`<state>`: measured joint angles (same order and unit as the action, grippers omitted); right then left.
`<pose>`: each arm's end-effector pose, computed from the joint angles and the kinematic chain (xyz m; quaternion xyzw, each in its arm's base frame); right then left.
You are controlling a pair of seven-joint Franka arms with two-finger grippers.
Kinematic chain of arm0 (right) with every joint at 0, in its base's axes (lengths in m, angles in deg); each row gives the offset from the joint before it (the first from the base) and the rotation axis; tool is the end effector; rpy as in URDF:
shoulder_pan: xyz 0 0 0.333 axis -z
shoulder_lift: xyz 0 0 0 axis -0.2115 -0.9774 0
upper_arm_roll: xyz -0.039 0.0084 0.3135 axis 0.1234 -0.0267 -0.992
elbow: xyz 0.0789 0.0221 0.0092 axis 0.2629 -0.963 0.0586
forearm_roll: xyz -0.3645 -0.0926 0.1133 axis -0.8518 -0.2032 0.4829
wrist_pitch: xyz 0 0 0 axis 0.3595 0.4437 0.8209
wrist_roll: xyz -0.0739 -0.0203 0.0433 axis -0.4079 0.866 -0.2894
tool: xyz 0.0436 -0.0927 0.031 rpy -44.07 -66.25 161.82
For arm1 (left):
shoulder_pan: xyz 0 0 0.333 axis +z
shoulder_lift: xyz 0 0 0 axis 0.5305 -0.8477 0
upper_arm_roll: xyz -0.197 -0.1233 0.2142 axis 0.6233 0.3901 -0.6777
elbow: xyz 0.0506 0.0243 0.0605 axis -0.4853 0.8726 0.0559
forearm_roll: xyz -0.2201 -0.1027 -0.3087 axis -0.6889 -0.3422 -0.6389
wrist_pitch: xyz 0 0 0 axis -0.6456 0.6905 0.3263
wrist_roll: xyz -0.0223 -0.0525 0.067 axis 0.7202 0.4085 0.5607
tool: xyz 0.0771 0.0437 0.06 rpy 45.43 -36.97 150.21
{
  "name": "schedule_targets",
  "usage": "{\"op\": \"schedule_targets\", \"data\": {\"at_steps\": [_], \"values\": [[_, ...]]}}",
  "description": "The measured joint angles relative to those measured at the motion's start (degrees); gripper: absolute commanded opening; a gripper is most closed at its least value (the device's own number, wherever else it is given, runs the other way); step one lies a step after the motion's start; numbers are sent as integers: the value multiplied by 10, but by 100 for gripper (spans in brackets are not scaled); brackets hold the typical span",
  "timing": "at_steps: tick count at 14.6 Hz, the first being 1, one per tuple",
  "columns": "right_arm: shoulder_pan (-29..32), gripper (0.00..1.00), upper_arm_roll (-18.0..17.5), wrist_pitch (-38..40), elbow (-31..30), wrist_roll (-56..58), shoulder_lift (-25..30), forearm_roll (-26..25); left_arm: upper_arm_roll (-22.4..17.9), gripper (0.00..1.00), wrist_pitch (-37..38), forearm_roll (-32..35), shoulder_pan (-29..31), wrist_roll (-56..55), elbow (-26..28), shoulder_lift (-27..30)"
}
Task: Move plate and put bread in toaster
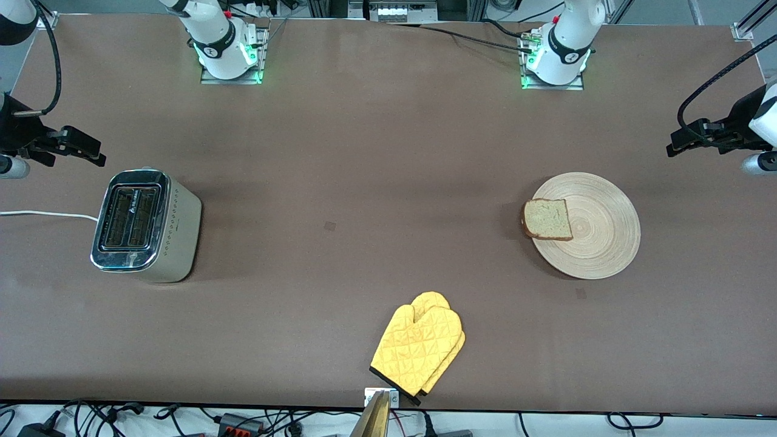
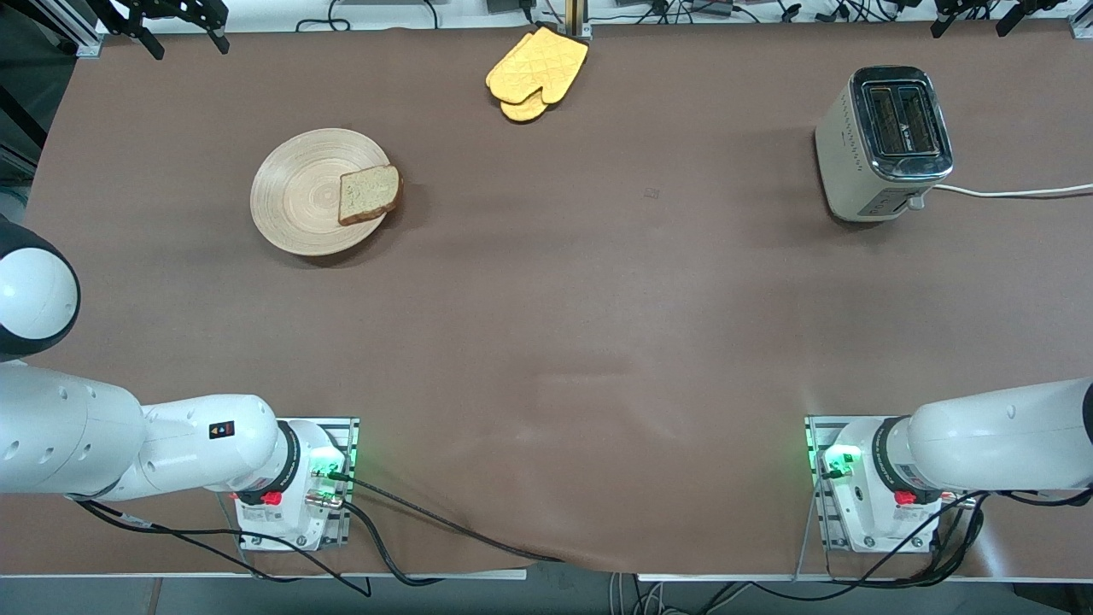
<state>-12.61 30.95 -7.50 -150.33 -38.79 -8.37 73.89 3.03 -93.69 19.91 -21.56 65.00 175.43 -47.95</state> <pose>0.5650 -0.0275 0.5751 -0.9999 -0.0027 0.0096 0.0036 0.5499 0.0280 0.5914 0.9978 0.0411 -0.0519 0.0102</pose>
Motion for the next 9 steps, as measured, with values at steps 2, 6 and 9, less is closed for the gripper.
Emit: {"op": "schedule_targets", "data": {"at_steps": [2,6,9], "values": [[0,100,0,0,-4,0,1,0,0,100,0,0,0,0,0,0],[0,100,0,-8,-15,0,7,0,0,100,0,0,0,0,0,0],[0,100,0,-12,-16,0,9,0,0,100,0,0,0,0,0,0]]}}
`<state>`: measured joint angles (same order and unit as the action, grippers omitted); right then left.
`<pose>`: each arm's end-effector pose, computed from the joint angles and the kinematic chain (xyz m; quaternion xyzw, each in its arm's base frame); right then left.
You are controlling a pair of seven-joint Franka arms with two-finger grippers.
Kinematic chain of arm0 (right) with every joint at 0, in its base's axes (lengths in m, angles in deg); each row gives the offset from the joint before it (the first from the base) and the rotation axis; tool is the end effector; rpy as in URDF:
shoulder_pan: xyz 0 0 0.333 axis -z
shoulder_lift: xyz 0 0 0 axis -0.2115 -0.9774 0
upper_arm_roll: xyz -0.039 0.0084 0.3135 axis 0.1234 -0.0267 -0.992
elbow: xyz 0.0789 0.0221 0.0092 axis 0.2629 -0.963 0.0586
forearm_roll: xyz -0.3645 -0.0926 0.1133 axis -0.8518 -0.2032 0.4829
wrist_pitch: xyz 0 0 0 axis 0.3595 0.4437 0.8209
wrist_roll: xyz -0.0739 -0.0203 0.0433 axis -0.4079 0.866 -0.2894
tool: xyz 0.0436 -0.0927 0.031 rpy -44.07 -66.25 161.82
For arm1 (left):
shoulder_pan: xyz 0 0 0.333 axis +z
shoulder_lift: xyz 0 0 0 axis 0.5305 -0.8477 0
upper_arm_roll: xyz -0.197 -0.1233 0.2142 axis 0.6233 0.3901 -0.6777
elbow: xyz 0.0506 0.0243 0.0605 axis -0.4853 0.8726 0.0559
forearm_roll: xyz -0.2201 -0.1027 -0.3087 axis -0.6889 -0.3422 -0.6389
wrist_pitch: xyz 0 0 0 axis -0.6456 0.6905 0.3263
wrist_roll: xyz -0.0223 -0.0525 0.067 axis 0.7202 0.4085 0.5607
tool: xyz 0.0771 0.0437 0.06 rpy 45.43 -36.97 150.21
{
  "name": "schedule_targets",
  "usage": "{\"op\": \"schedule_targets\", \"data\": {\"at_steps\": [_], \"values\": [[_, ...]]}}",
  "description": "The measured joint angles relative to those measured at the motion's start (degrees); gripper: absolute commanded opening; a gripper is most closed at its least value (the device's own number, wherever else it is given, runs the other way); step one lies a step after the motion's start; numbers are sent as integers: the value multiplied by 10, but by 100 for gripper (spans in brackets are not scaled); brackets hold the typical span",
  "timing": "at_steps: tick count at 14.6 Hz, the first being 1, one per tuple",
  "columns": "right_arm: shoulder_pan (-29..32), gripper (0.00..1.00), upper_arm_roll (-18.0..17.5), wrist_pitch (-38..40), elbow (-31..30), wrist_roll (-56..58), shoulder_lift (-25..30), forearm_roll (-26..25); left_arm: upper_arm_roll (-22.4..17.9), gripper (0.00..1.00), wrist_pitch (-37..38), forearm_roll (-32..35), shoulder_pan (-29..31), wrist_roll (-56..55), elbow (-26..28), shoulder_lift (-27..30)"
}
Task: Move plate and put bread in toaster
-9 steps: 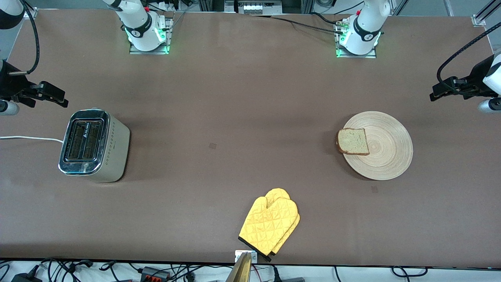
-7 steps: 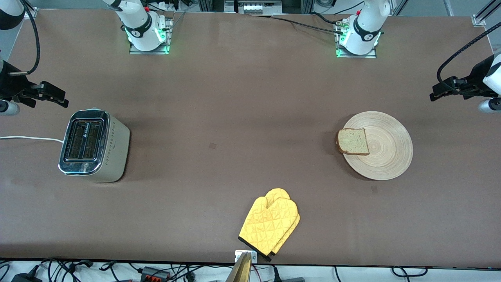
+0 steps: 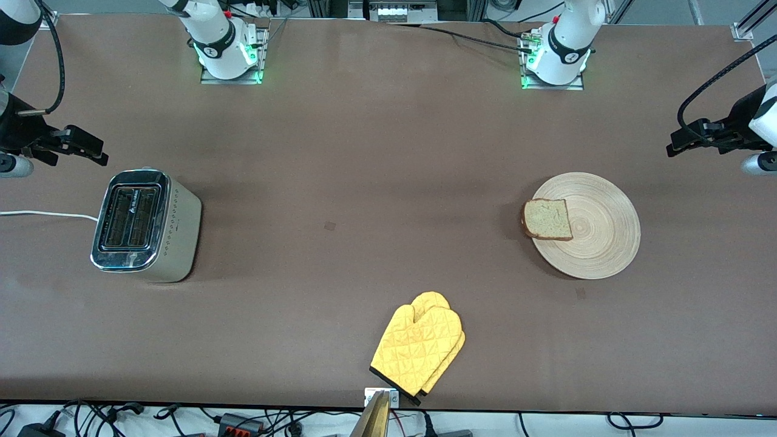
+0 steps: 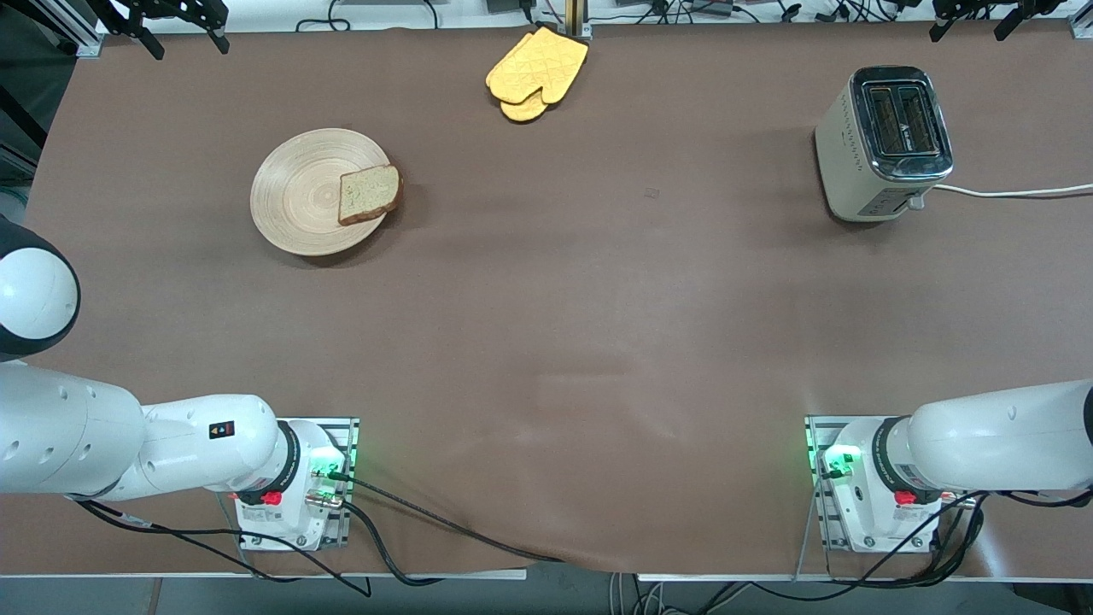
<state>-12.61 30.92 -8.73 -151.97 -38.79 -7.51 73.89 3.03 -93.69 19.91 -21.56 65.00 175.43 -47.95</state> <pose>0.5616 -0.0273 0.5717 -1.0000 -0.0029 0.0057 0.0038 0.5499 0.0280 0.5914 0.9978 0.0411 -0.0519 0.0102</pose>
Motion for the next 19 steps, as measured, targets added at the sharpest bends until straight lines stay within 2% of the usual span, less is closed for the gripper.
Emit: {"op": "schedule_targets", "data": {"at_steps": [19], "values": [[0,100,0,-26,-6,-1,-6,0,0,100,0,0,0,0,0,0]]}}
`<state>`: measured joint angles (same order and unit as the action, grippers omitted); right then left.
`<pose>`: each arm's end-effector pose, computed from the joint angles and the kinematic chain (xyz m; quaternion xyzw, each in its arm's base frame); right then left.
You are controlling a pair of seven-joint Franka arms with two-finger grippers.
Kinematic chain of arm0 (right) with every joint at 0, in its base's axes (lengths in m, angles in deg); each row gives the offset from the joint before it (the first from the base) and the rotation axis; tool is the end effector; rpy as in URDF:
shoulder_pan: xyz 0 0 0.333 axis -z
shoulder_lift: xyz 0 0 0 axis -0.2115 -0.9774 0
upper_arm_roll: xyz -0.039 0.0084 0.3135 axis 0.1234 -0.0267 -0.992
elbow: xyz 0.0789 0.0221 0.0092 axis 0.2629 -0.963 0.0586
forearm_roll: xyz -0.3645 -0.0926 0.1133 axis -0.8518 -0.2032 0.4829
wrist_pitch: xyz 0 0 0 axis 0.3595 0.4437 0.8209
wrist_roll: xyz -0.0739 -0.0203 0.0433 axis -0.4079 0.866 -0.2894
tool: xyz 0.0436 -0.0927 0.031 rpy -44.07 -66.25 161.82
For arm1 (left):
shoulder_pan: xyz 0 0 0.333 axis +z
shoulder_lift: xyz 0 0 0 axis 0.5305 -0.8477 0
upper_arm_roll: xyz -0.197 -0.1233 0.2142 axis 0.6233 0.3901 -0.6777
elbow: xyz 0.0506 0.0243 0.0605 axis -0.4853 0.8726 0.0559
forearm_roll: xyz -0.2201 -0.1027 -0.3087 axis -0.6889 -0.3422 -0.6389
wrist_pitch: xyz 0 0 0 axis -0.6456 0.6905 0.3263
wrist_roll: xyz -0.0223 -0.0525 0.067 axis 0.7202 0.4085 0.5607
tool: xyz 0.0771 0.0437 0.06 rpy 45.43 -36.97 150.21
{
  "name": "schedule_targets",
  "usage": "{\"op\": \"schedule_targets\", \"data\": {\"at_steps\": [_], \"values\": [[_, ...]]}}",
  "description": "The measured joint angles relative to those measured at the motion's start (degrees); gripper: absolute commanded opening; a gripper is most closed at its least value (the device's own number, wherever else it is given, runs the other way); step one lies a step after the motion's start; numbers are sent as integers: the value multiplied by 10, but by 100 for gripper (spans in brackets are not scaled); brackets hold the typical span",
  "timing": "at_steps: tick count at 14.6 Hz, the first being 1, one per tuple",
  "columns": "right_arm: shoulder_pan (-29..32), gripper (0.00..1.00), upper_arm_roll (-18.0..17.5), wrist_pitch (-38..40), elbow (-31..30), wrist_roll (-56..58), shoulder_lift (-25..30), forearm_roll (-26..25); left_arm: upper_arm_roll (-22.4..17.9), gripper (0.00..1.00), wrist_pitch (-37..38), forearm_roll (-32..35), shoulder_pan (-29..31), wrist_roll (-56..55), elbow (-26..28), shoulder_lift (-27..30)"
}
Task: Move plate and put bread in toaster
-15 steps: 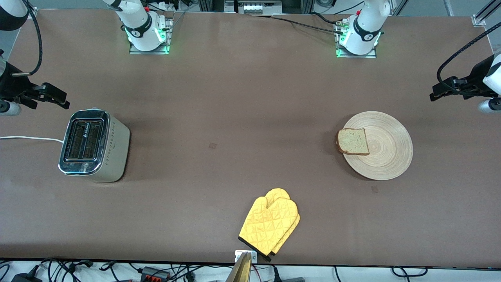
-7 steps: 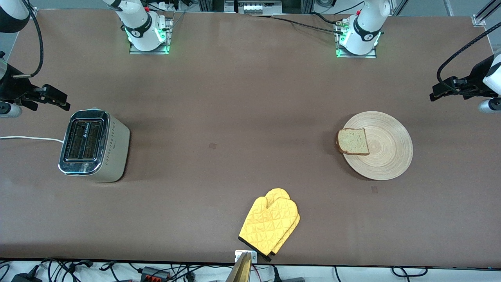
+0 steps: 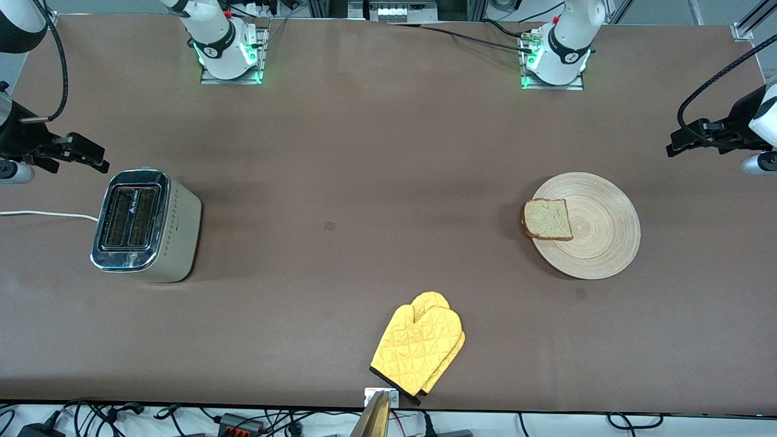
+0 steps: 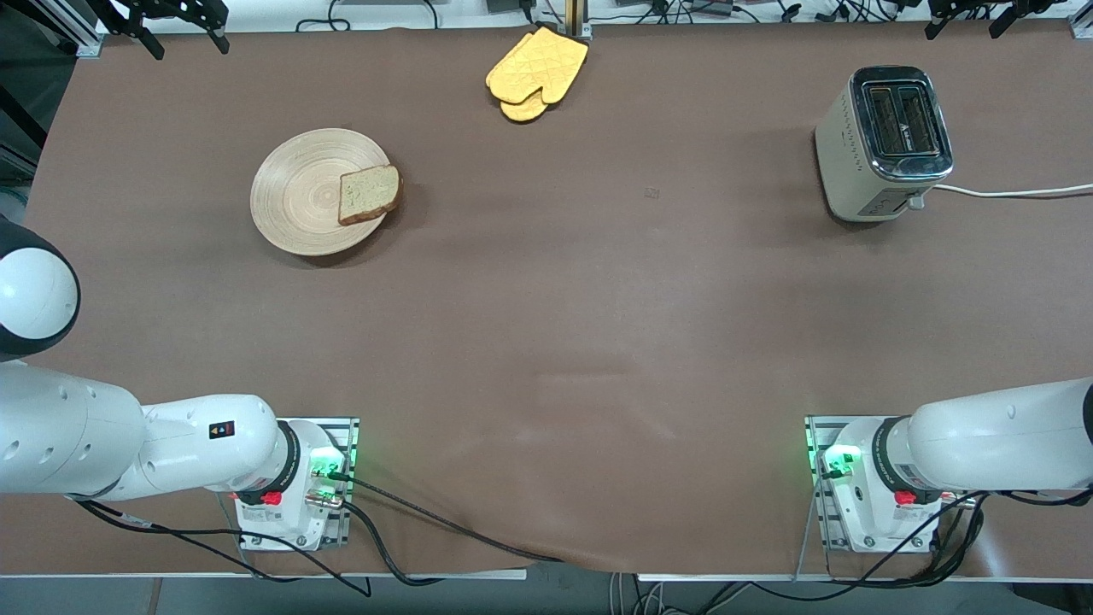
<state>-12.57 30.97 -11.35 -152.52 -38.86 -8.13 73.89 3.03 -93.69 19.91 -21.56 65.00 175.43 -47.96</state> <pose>0.5682 -0.0284 0.5651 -1.0000 -0.0014 -0.0069 0.0028 0.5500 0.0280 0.5913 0.9978 0.0411 -0.0519 0.0102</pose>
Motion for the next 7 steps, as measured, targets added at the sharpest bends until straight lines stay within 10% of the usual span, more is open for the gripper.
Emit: {"op": "schedule_targets", "data": {"at_steps": [7], "values": [[1,100,1,-4,0,-1,-1,0,-5,100,0,0,9,13,-1,-12]]}}
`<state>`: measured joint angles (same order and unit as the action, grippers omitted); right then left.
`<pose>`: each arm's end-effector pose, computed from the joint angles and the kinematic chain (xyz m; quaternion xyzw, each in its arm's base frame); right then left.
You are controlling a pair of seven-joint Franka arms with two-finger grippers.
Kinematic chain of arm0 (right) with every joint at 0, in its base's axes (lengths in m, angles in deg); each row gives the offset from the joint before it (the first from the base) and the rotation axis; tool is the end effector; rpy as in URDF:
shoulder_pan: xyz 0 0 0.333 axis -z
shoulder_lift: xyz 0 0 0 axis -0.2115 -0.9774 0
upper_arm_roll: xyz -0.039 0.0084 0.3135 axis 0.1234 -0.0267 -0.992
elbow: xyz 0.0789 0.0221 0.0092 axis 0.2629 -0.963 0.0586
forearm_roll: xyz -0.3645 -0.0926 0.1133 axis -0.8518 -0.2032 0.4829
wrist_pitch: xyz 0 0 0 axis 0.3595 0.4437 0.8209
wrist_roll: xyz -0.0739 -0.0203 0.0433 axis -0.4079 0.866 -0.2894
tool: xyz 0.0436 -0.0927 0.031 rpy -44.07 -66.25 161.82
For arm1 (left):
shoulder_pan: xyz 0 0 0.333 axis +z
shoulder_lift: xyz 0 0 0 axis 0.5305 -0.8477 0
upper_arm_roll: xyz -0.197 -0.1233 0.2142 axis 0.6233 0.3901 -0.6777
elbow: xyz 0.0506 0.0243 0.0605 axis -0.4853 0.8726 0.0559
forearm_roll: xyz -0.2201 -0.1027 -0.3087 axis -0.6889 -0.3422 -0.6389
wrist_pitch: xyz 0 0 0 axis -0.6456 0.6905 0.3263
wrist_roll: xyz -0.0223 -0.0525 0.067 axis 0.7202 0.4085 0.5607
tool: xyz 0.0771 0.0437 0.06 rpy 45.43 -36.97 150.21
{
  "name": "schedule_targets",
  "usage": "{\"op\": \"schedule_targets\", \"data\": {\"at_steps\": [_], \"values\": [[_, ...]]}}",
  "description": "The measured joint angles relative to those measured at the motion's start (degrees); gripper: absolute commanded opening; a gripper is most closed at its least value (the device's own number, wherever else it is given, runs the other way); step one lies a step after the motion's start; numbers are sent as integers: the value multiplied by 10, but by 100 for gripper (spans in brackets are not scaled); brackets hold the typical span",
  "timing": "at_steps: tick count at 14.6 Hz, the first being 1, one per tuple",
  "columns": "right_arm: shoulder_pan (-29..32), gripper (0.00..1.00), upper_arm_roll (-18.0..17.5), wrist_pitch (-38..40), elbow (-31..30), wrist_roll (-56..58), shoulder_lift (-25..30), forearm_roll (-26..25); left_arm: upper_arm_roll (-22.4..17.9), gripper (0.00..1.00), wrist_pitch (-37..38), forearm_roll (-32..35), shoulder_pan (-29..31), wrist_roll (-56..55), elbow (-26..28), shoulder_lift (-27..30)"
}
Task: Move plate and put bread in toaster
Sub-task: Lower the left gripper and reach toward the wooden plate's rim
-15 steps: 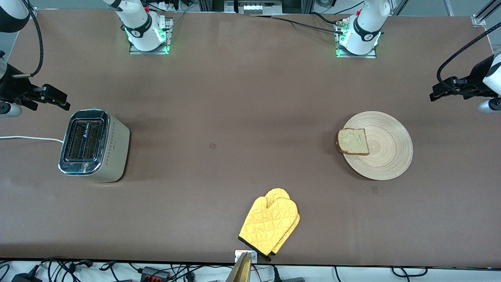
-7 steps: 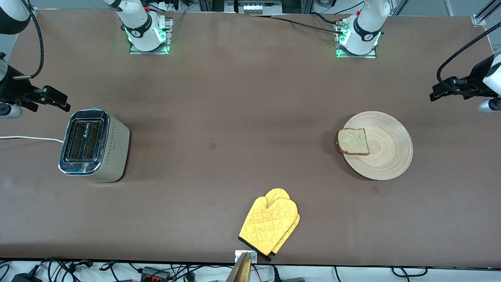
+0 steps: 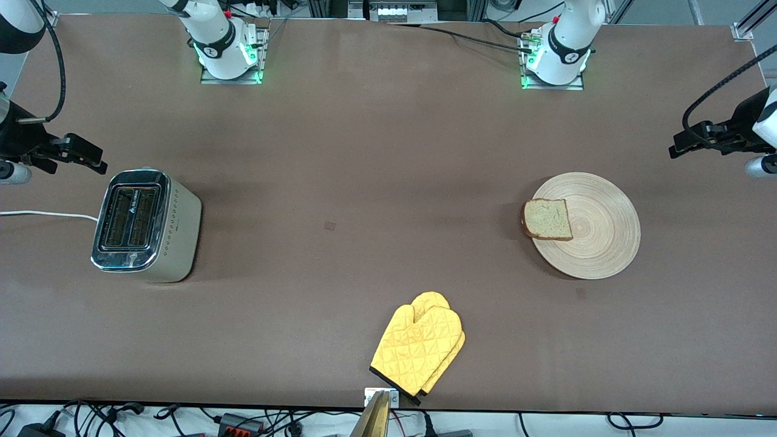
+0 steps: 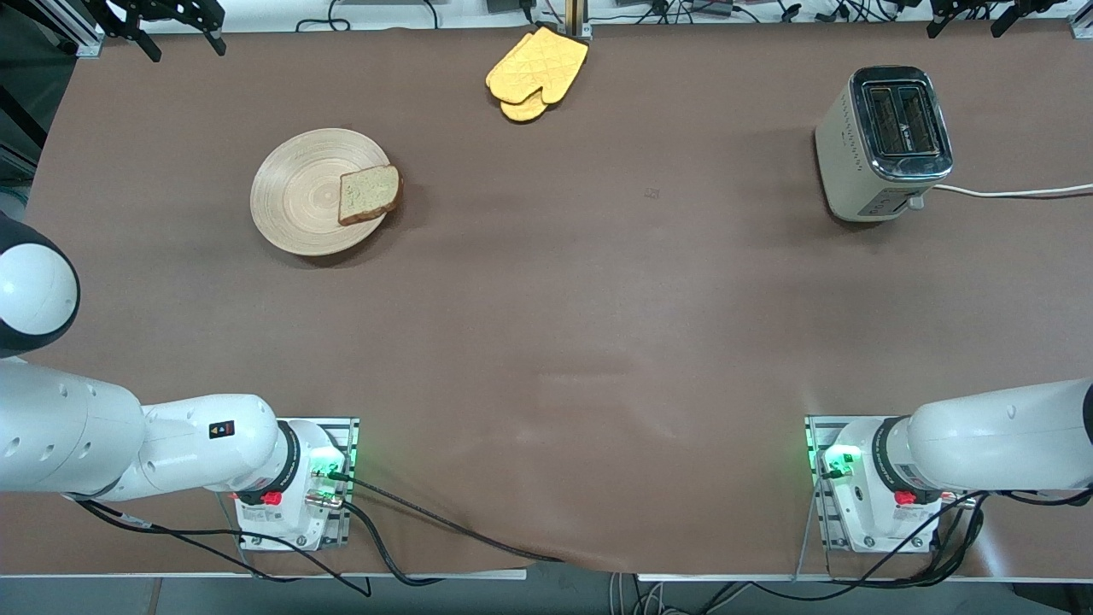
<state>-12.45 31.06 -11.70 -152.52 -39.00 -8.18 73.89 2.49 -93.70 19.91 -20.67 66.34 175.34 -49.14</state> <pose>0.5689 -0.0305 0.5651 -0.9999 0.0017 -0.0096 0.0027 0.5543 0.0428 0.5808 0.9972 0.0419 -0.0610 0.0130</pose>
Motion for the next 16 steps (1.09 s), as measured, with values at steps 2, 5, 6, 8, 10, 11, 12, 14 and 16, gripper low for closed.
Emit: {"op": "schedule_targets", "data": {"at_steps": [2,5,6,8,10,11,12,14,16], "values": [[0,100,0,0,0,0,0,0,0,100,0,-6,17,33,-3,-15],[0,100,1,0,0,0,0,0,-3,100,0,-54,88,116,-8,-48],[1,100,1,0,0,0,0,0,-4,100,-1,-70,118,156,-13,-66],[1,100,1,-1,0,-1,0,0,-6,100,-1,-93,172,236,-20,-110],[1,100,1,-1,0,-1,0,0,-6,100,-1,-112,205,275,-24,-157],[1,100,1,-1,0,-1,0,0,-6,100,0,-123,215,282,-24,-181],[1,100,1,-1,0,-1,0,0,-6,100,2,-139,225,292,-26,-202],[1,100,1,-1,0,-1,0,0,-6,100,10,-162,241,344,-28,-237],[1,100,2,-1,0,-1,0,0,-6,100,11,-173,246,409,-29,-266]]}}
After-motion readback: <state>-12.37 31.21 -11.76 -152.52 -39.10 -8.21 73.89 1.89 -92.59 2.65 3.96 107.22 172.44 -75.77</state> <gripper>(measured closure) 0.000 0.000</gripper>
